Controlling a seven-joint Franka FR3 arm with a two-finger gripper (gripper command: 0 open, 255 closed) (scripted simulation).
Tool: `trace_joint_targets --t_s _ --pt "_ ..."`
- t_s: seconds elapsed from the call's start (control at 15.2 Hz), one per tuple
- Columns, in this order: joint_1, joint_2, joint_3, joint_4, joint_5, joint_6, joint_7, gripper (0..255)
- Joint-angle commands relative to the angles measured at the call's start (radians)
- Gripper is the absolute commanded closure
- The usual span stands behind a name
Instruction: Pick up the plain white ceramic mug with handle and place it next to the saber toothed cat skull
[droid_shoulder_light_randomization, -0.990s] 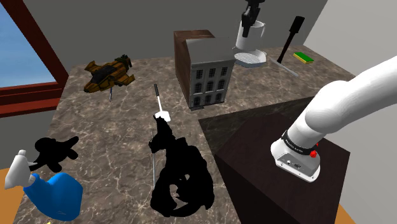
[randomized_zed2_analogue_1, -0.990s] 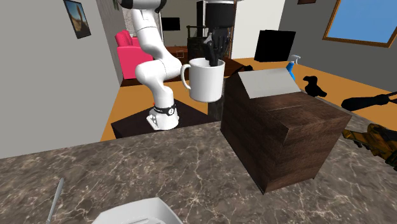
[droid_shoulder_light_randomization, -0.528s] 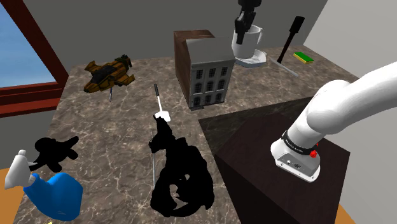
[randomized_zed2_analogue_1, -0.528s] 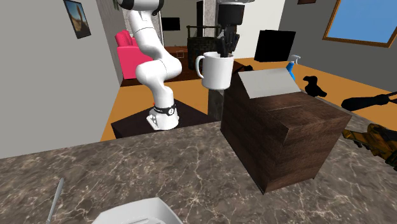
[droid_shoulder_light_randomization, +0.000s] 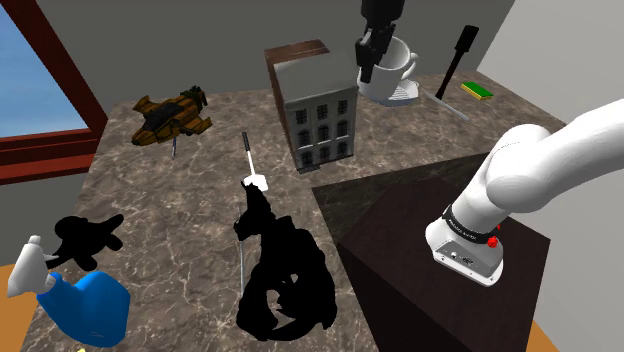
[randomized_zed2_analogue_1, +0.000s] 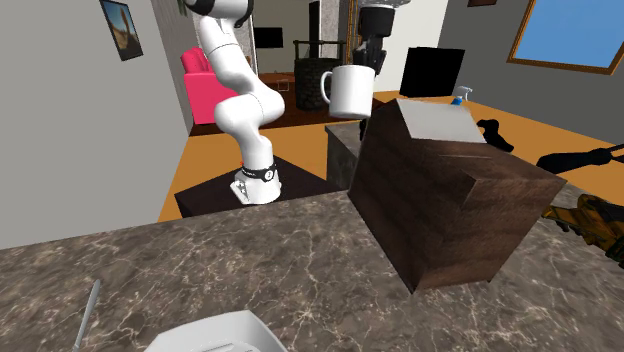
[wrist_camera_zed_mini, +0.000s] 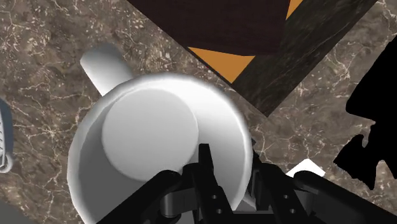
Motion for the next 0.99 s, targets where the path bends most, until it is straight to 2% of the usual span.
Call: trace_joint_targets --t_s 0.0,0.2,0.92 --pt "0.037 0.0 0.032 -0.005 0.098 0.003 0.058 255" --pt "0.084 0.017 0.074 0.013 0.119 0.006 0.142 255" --pt "0.146 0.157 0.304 0.162 0.182 0.027 0.428 255"
